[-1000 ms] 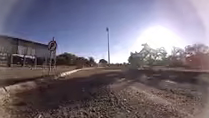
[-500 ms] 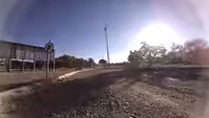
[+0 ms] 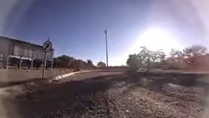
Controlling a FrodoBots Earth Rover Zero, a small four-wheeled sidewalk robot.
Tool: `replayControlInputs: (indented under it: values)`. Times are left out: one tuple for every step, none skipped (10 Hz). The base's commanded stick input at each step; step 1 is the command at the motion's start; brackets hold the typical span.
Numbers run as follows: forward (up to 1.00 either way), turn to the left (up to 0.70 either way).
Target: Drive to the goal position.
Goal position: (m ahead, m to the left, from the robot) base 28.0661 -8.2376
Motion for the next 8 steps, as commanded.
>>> replayControlInputs:
  values:
    - [0.44, 0.00]
    - [0.44, 0.00]
    - [0.44, 0.00]
    - [0.44, 0.00]
    - [0.44, 0.08]
    - [0.44, 0.13]
    - [0.44, 0.19]
    - [0.44, 0.11]
